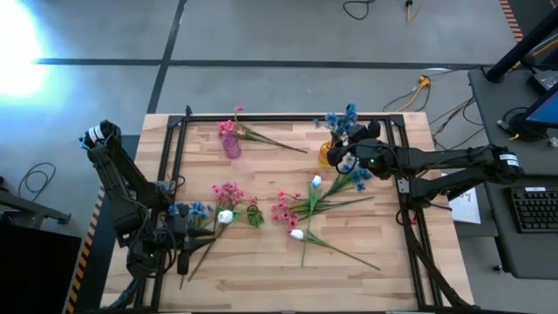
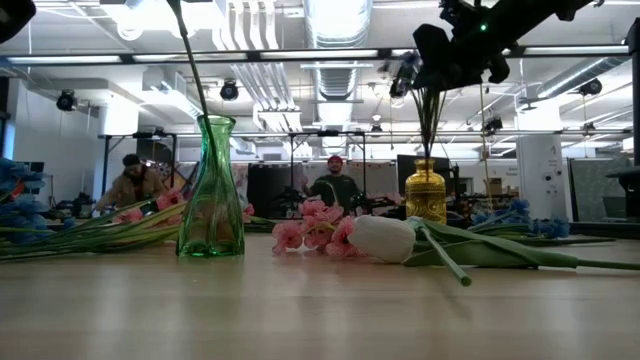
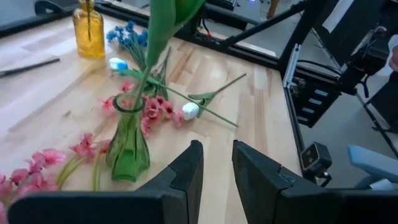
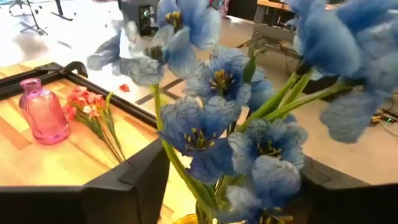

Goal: Sort flowers into vase by color
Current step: Put the bottom right blue flowers into the yellow vase, then put the bottom left pink flowers into the pink vase

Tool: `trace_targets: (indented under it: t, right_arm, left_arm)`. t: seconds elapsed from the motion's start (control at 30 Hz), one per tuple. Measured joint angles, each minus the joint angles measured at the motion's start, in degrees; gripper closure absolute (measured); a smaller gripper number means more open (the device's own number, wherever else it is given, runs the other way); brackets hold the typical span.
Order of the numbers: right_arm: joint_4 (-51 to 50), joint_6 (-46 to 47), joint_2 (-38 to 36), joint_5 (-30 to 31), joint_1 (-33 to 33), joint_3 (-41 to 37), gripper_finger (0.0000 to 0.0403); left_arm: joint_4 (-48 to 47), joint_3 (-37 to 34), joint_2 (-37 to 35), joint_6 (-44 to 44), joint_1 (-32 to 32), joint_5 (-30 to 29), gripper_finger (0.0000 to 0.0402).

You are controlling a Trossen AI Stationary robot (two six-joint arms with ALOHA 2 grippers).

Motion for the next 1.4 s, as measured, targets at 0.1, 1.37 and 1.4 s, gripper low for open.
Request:
trace_targets:
  t: [0.1,1.37,1.4]
  right_arm:
    - [-0.2,-0.01,-0.3,-1.22,0.0,0.0,0.0151]
    - [-35.79,18.58,-1.93,-10.91,0.02,12.02,0.0068]
    - [-36.26,19.01,-1.93,-10.89,0.02,12.02,0.0067]
  left_arm:
    - [0.0,0.0,0.0,-0.82,0.0,1.1,0.0327]
    - [-11.66,0.0,6.39,-41.38,4.25,25.99,0.0321]
    - [-11.65,0.0,6.78,-41.95,4.66,26.92,0.0317]
